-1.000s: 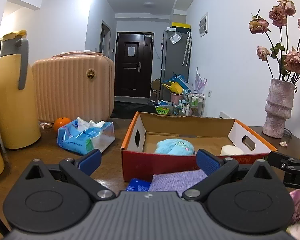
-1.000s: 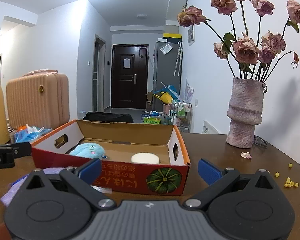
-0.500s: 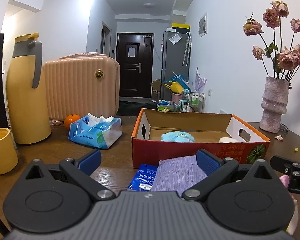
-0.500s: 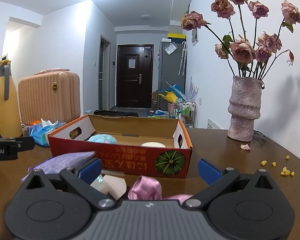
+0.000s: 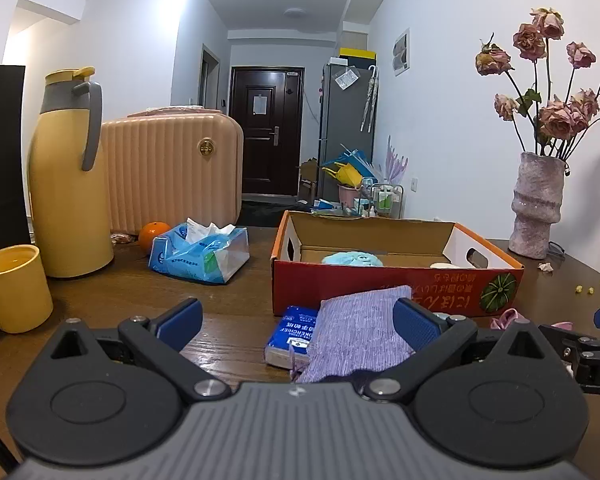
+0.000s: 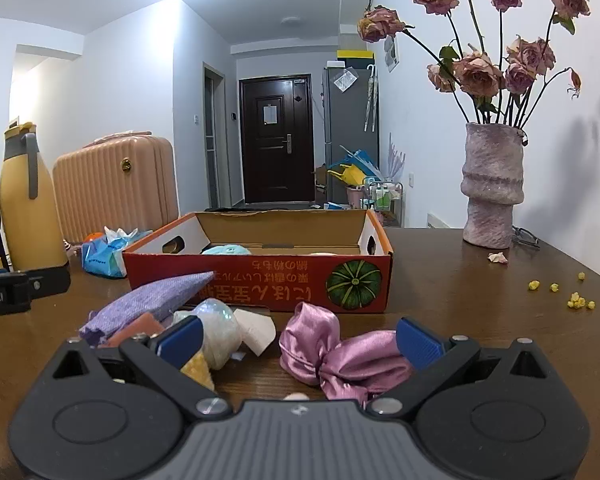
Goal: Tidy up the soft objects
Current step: 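Withdraw both grippers from the box back toward the remaining pile, then grasp the yellow fluffy plush with the right gripper and lift it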
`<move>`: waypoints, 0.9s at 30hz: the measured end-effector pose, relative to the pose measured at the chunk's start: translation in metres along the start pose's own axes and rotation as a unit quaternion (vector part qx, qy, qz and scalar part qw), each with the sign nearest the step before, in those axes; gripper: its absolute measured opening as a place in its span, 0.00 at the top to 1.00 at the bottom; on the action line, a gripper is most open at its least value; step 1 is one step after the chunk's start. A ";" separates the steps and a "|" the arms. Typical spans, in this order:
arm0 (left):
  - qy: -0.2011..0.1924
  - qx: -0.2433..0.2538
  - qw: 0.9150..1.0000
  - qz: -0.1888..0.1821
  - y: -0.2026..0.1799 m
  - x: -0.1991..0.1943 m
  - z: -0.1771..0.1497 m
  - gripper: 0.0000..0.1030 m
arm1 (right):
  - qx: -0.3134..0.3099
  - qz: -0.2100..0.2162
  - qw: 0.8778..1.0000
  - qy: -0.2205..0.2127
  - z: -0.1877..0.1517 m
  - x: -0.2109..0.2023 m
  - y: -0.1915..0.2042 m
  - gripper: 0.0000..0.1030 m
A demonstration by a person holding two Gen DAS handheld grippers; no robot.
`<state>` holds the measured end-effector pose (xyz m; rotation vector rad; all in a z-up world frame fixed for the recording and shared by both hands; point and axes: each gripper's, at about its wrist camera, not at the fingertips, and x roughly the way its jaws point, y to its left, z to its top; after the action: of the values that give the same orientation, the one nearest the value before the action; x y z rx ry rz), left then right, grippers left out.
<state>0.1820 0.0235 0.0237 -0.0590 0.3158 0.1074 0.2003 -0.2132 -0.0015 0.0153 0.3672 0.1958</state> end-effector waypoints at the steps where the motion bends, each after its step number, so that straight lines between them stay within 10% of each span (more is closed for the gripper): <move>1: -0.001 0.001 1.000 0.000 0.000 -0.002 -0.001 0.00 | -0.001 0.000 1.000 -0.001 -0.001 -0.002 0.001 0.00; 27: 0.021 -0.008 1.000 0.011 0.013 -0.017 -0.012 0.00 | -0.029 0.031 0.999 -0.007 -0.015 -0.023 0.024 0.00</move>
<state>0.1611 0.0344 0.0170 -0.0730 0.3578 0.1297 0.1695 -0.1942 -0.0066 -0.0296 0.3480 0.2685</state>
